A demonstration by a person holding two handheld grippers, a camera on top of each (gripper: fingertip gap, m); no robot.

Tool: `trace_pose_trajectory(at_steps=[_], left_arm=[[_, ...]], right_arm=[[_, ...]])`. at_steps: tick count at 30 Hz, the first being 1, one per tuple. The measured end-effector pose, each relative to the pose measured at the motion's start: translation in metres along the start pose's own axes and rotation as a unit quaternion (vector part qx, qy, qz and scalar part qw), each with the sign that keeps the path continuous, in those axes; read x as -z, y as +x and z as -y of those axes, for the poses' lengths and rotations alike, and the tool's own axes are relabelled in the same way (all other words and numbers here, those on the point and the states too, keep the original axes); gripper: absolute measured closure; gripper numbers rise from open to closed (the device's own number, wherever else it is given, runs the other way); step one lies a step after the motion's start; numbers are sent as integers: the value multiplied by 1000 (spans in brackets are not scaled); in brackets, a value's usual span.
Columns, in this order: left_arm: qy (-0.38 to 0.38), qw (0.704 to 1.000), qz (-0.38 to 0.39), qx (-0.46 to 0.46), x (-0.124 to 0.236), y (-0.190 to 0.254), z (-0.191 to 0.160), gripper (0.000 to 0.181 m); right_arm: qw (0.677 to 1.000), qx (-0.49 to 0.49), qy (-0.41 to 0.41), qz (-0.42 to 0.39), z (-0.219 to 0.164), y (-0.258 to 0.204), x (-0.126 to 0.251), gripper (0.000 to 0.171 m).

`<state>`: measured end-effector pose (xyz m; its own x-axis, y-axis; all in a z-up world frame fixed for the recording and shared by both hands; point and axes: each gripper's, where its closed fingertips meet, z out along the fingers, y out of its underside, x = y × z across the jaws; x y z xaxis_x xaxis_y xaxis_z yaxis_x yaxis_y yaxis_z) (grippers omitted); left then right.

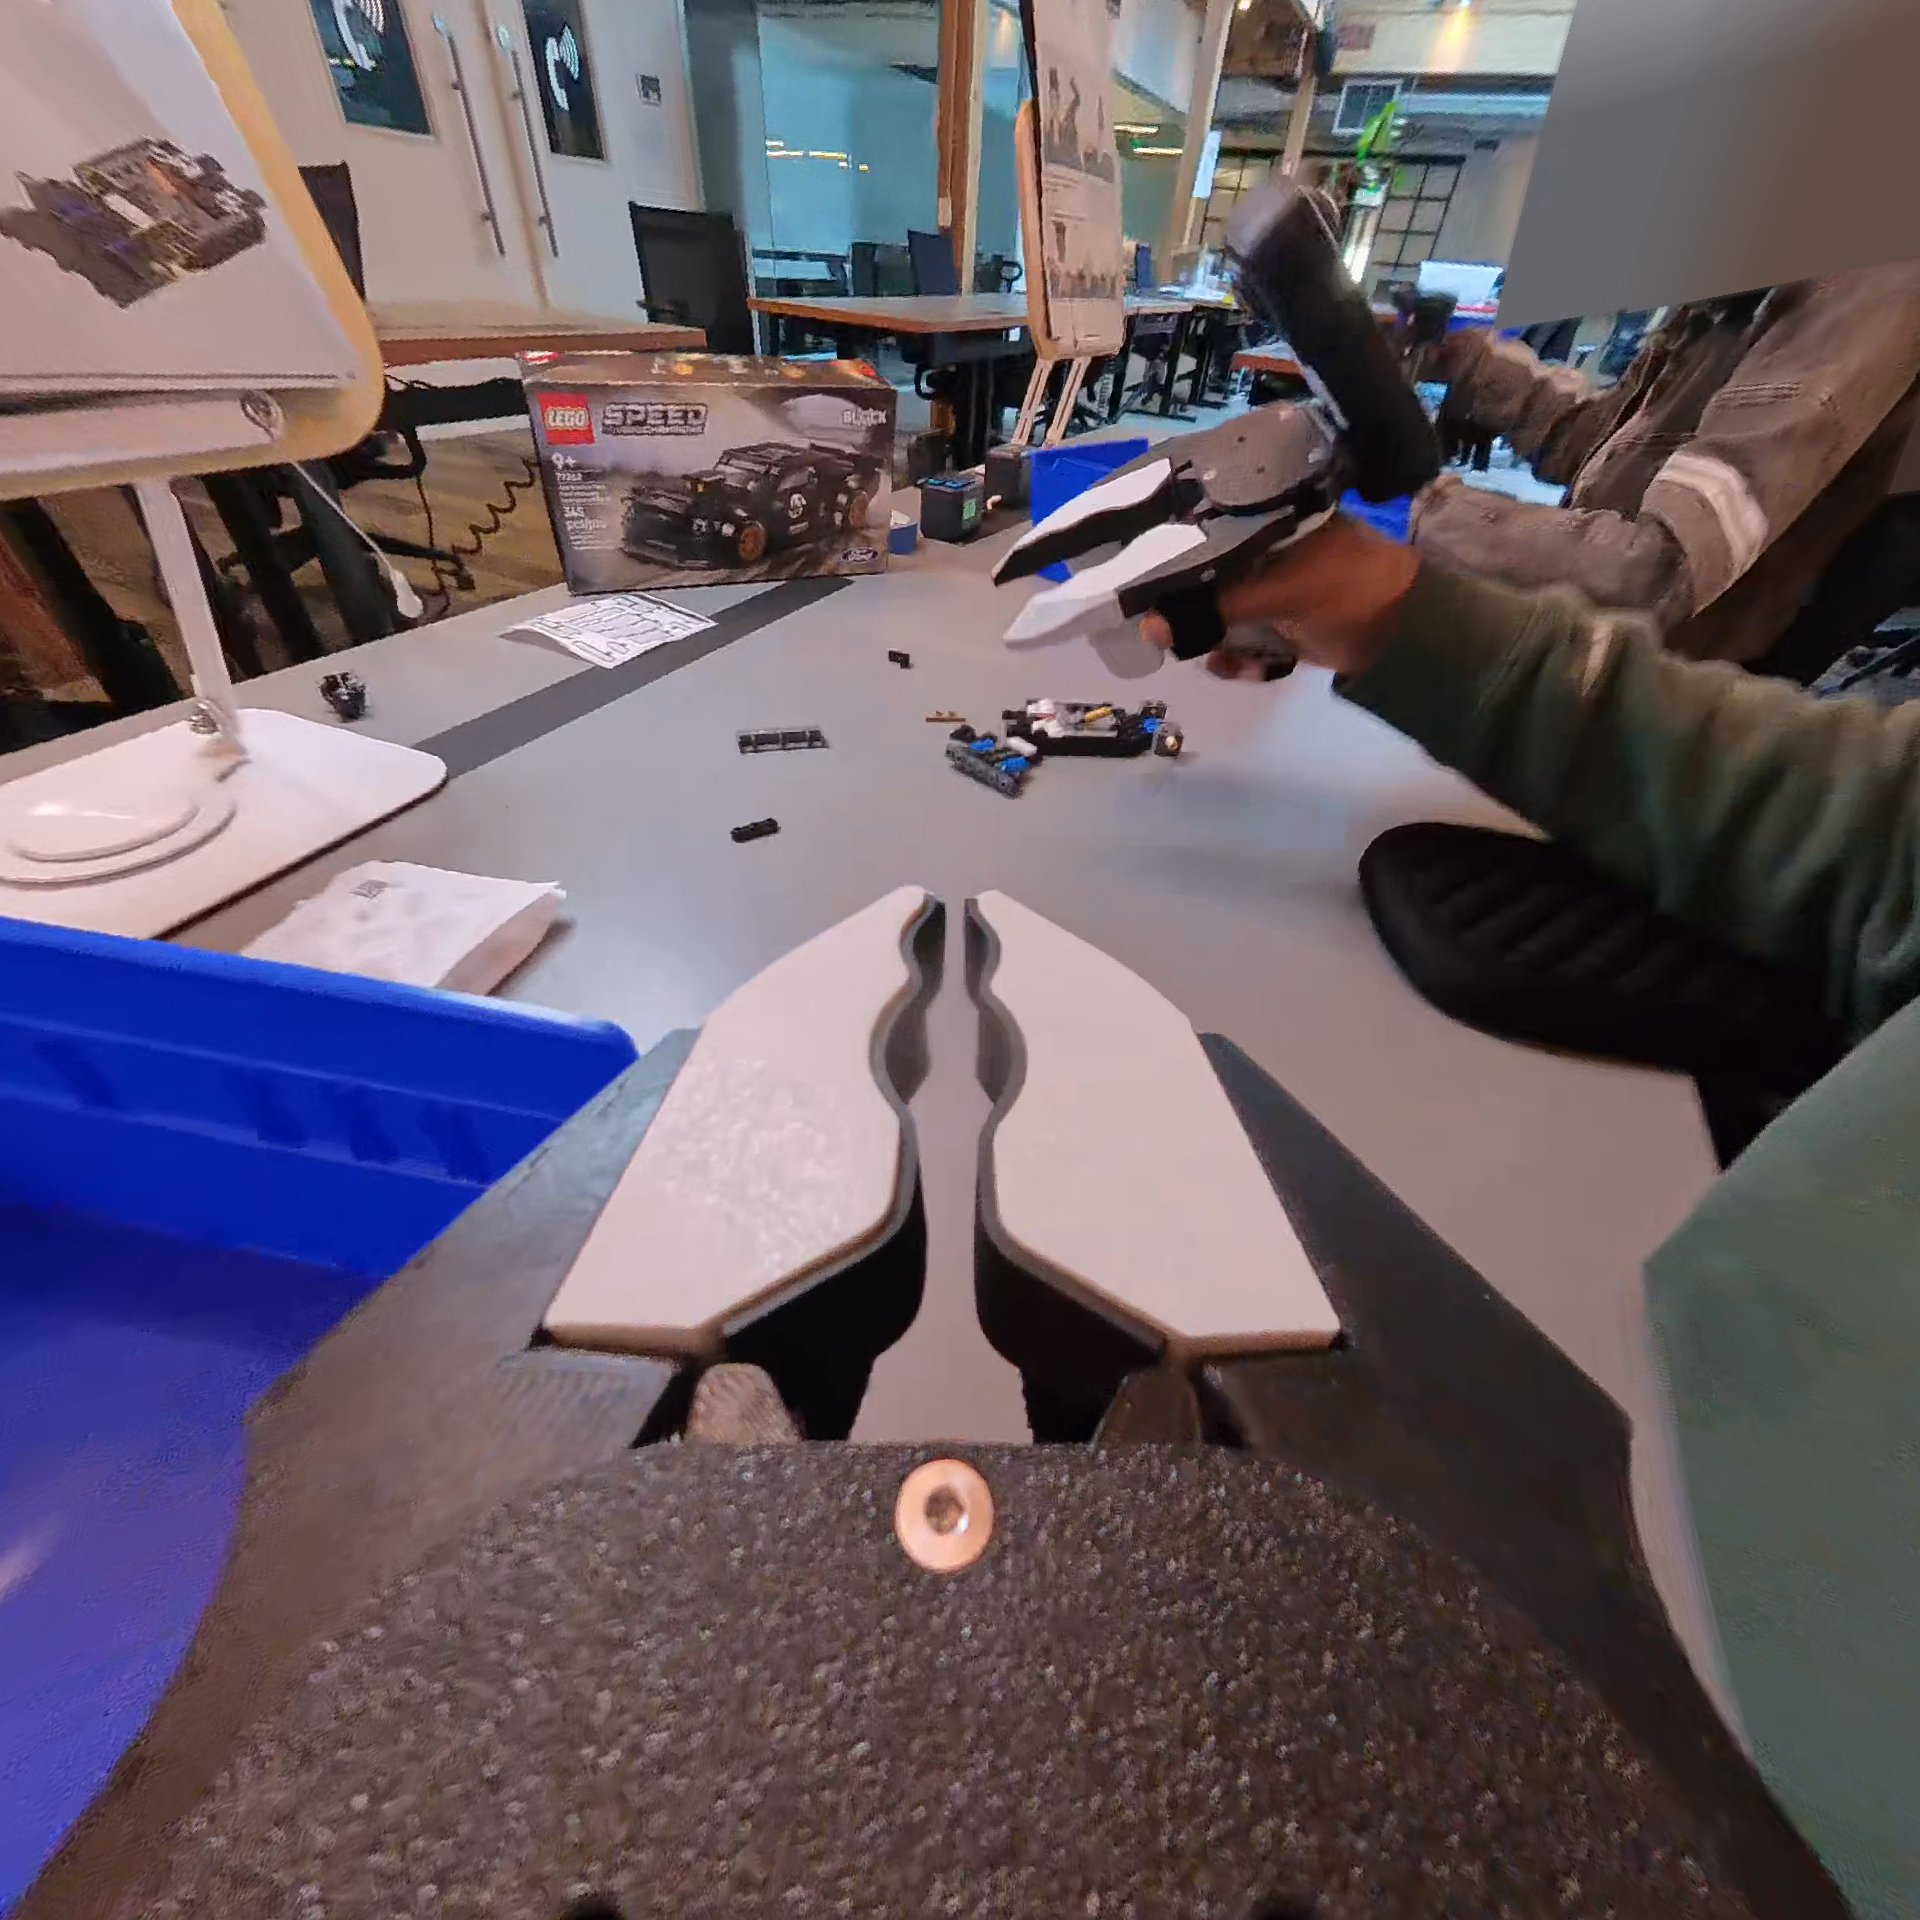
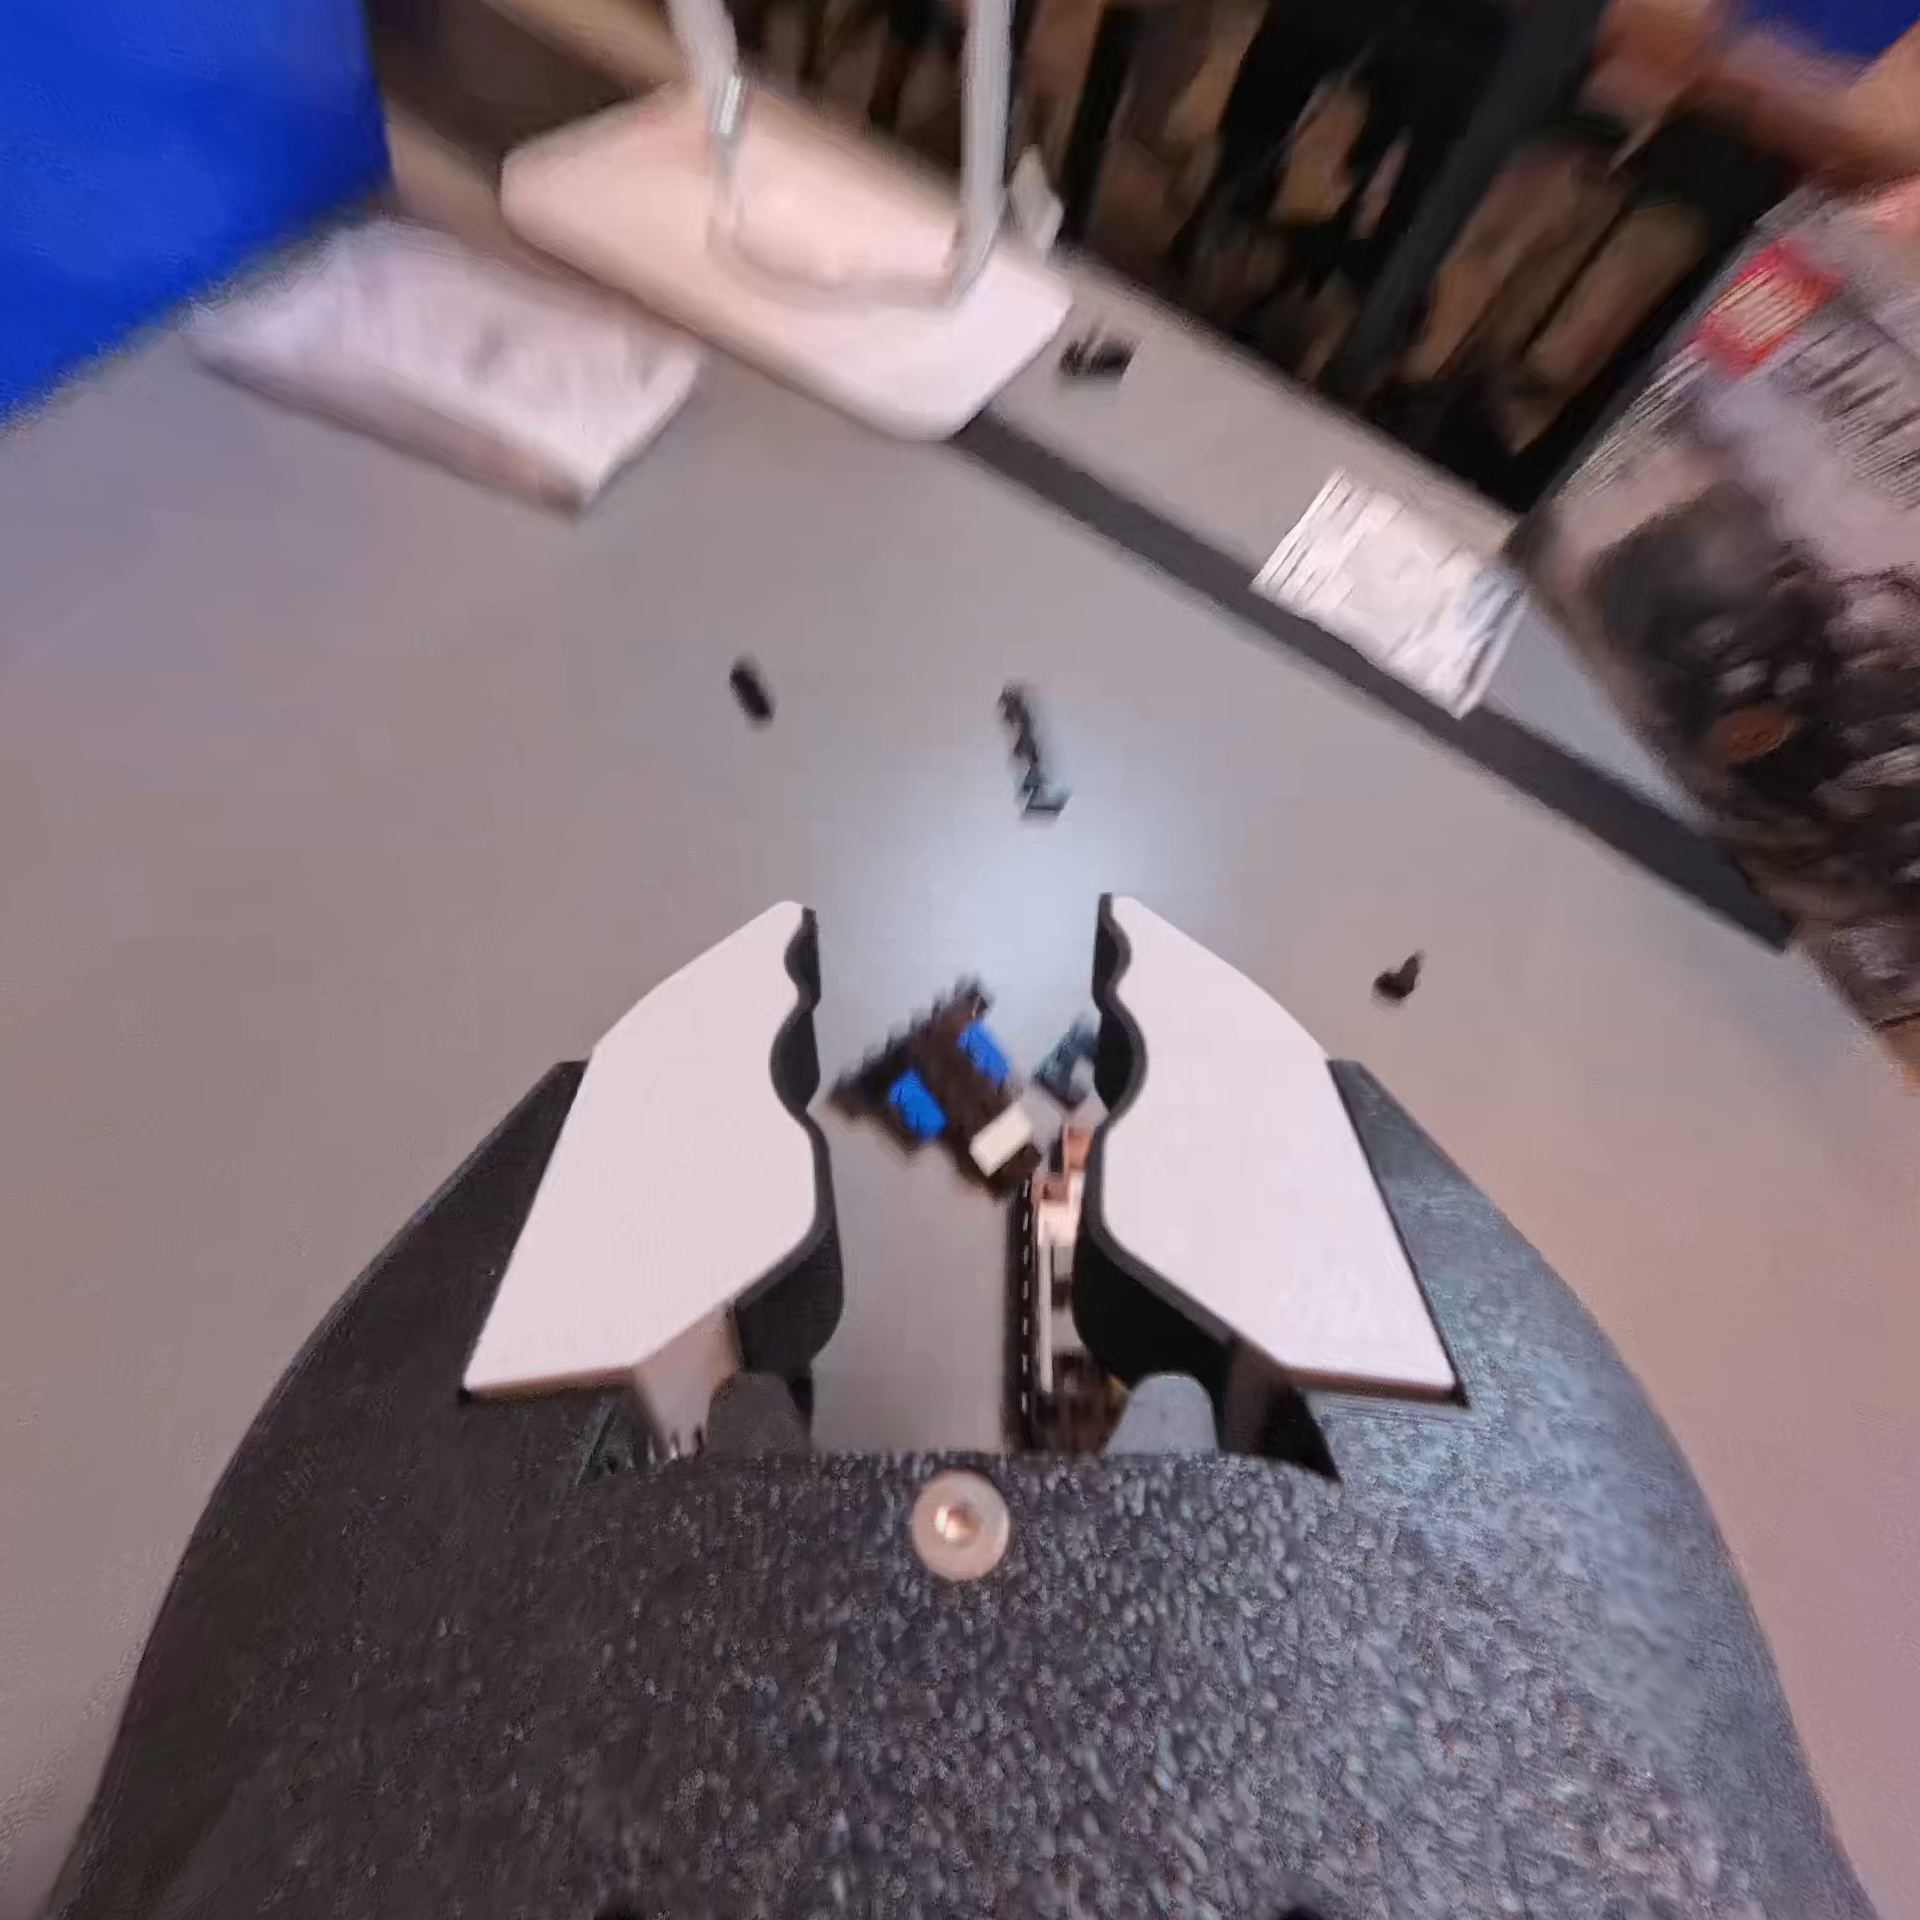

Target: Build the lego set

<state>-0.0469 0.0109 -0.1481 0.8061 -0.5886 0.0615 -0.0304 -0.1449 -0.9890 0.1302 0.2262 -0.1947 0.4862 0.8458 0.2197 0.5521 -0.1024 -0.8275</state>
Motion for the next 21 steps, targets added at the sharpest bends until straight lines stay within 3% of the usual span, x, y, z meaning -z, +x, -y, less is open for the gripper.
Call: trace_pose_trajectory(at_steps=[4,7,10,14,16,21], left_arm=[[12,999,-28,11,-10,11,-23,181],[16,999,-41,-20,-11,18,-28,181],[-9,998,-38,-47,-15,16,-38,181],[-11,998,-41,-43,-15,15,-40,181],[-12,998,-38,-41,-14,14,-40,181],[-14,998,-28,-49,-13,11,-41,181]], right_arm=[[983,61,-167,43,-62,3,7,113],[972,44,-224,50,-91,16,17,107],[972,3,-233,31,-106,39,22,101],[968,-62,-234,67,-124,47,17,96],[967,-68,-223,106,-123,38,19,113],[950,13,-224,219,-113,-32,47,113]])
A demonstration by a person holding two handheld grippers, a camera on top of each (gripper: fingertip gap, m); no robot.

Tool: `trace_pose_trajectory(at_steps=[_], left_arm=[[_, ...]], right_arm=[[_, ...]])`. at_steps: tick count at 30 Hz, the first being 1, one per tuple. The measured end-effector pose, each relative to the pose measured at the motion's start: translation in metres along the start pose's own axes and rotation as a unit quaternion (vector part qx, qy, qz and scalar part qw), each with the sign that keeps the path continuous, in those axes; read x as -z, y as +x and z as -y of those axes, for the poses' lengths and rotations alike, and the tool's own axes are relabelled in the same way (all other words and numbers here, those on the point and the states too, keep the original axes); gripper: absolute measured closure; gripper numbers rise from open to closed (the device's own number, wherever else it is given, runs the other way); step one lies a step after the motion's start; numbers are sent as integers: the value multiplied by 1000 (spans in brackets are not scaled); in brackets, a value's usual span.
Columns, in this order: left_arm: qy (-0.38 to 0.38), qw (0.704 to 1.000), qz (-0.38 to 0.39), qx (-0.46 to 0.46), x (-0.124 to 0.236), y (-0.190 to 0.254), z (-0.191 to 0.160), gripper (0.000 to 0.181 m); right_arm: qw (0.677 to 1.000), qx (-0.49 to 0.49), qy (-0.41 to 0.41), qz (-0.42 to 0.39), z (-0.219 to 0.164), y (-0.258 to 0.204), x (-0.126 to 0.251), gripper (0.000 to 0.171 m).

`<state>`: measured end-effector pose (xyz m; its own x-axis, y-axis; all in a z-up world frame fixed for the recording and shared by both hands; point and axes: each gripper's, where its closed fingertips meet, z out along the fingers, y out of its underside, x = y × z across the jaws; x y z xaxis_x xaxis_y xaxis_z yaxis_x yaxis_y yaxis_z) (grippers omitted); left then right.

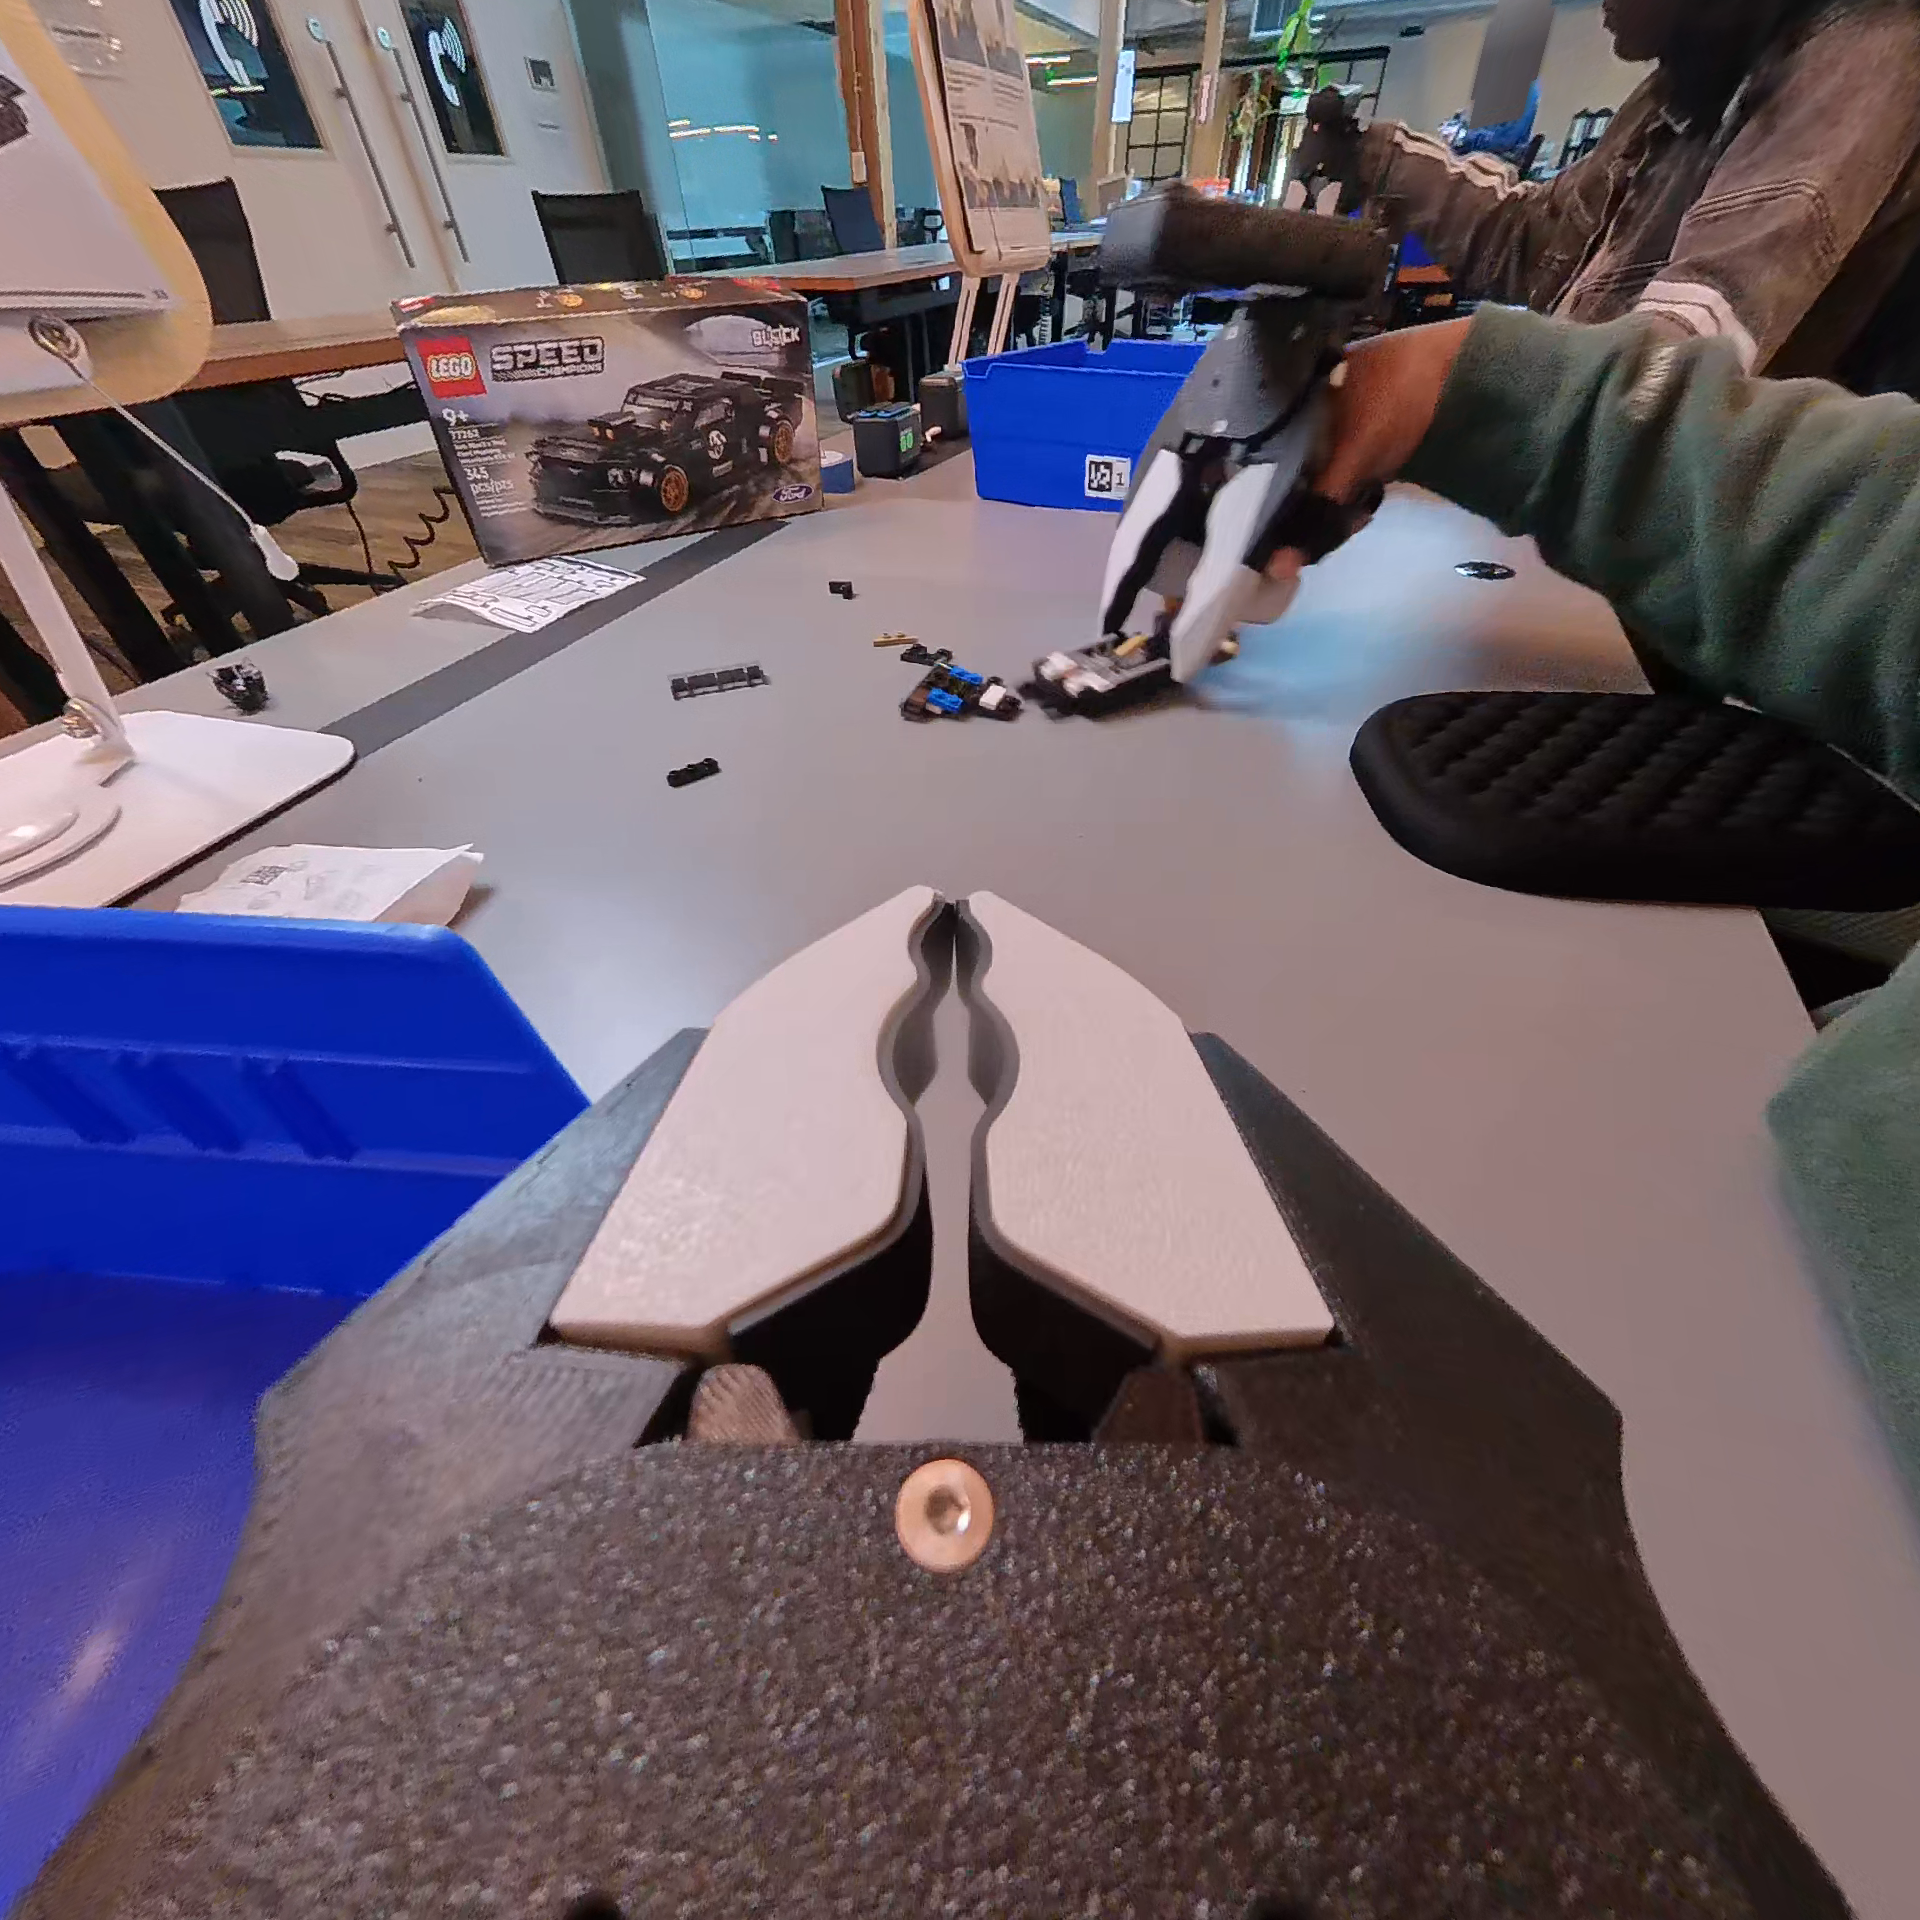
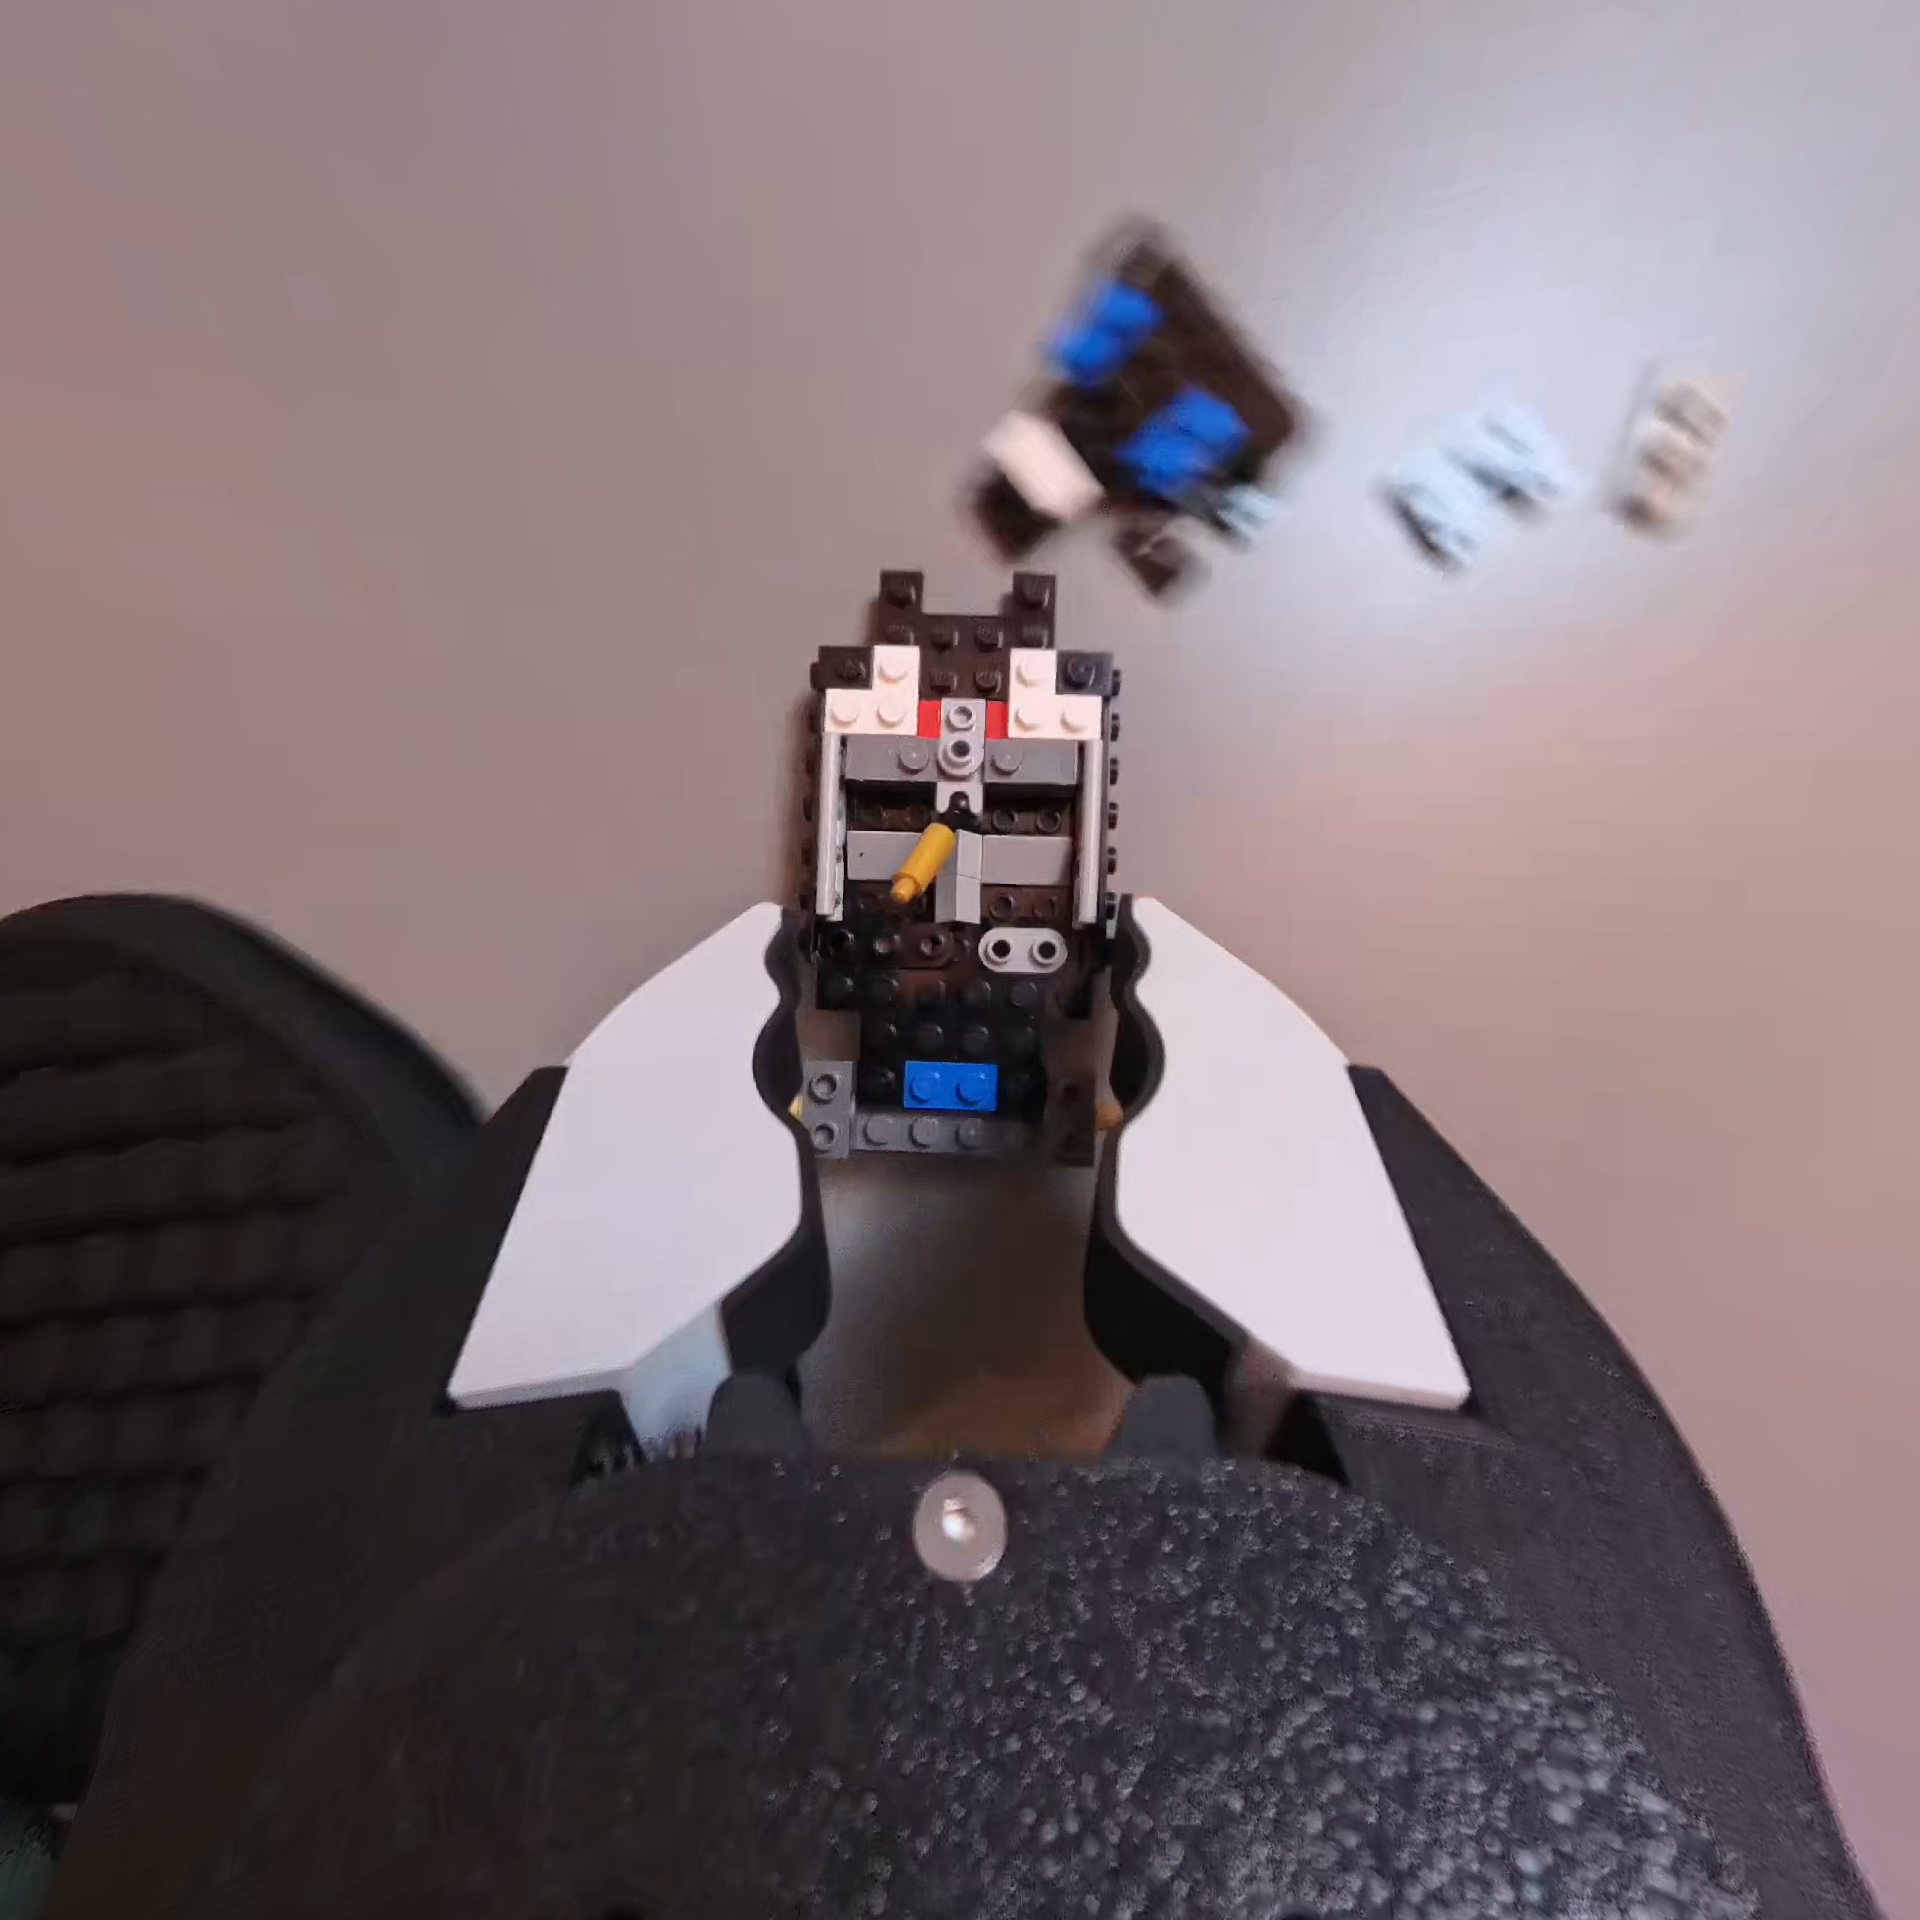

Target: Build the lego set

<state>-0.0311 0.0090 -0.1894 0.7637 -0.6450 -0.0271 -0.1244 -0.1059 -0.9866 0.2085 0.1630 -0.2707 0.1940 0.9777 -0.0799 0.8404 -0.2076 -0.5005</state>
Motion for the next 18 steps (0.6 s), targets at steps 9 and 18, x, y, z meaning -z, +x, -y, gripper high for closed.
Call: trace_pose_trajectory(at_steps=[9,18], left_arm=[[-21,1000,10,-7,-3,-5,-8,181],[-140,989,45,-35,-4,-19,-46,173]], right_arm=[[943,321,-18,87,109,-127,-75,113],[925,370,35,83,170,-144,-83,106]])
